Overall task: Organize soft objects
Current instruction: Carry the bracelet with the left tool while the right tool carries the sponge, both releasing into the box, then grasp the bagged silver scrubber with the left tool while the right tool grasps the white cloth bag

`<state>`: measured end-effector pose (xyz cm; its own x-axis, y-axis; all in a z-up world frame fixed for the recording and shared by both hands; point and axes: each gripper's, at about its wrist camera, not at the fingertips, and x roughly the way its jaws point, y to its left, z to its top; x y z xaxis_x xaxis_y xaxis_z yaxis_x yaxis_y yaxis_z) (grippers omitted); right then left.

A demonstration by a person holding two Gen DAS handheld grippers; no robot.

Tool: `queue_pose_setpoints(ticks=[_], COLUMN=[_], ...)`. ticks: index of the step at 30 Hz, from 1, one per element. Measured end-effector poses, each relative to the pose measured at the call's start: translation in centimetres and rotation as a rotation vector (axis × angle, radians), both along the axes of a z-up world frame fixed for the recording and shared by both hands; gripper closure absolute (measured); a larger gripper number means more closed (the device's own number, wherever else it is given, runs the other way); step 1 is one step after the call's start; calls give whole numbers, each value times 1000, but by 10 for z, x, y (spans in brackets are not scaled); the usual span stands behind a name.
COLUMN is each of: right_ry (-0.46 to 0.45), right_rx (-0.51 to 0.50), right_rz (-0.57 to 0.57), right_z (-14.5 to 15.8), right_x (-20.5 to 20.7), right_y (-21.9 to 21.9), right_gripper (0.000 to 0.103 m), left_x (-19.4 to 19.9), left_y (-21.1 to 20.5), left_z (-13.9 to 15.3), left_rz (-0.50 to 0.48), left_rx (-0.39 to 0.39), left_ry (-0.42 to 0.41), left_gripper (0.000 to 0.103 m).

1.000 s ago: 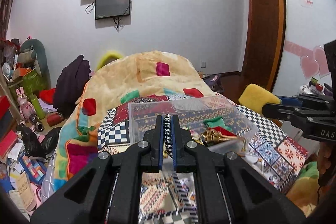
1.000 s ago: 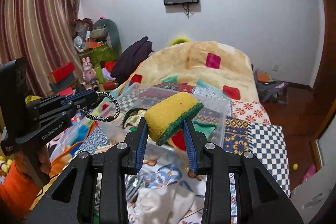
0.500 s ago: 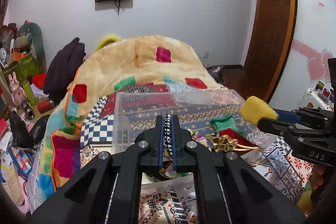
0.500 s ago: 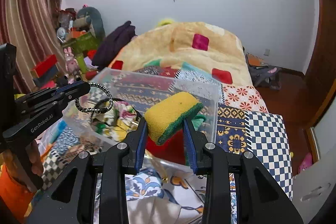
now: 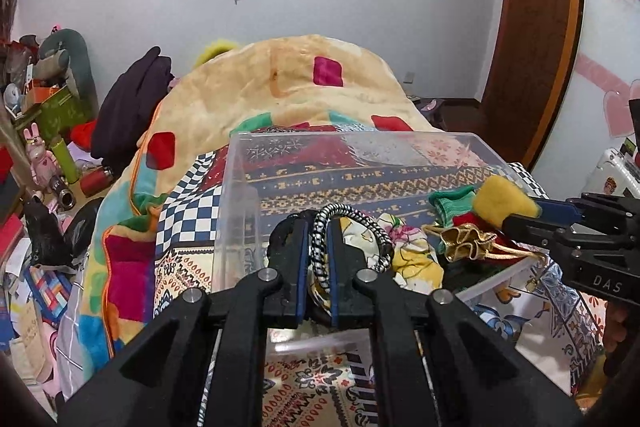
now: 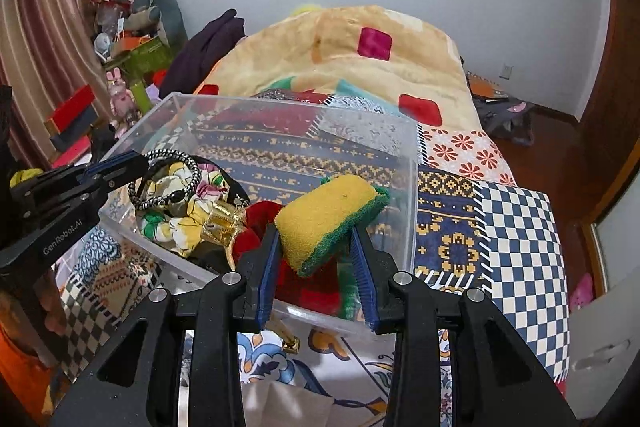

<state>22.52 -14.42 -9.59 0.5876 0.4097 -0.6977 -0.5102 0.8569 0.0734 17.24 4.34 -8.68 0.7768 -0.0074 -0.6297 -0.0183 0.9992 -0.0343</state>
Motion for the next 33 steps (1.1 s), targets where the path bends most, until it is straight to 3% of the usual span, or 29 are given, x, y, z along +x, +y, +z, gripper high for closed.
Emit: queue_pose_setpoints(ticks=[3, 6, 15, 19, 25, 33], right_ry=[-10, -29, -88, -111, -108, -63], right_rx=[-21, -35, -21, -1, 7, -8], right_rz=[5, 0, -3, -7, -8, 19], right_z=[2, 5, 21, 28, 30, 19], right_x=[-3, -7, -23, -33, -45, -62], right_y=[1, 0, -5, -10, -19, -28], right_gripper=[68, 59, 34, 20, 18, 17], left_x=[-4, -11, -32, -43, -57, -72], left_y=[0, -1, -10, -15, -21, -32], left_z=[2, 7, 29, 39, 39, 15], left_rz=[-4, 5, -24, -34, -51, -102], left_rx=[-7, 2, 4, 10, 27, 4], left_ry=[-2, -25, -82, -108, -101, -11], left_gripper=[78, 63, 47, 34, 15, 8])
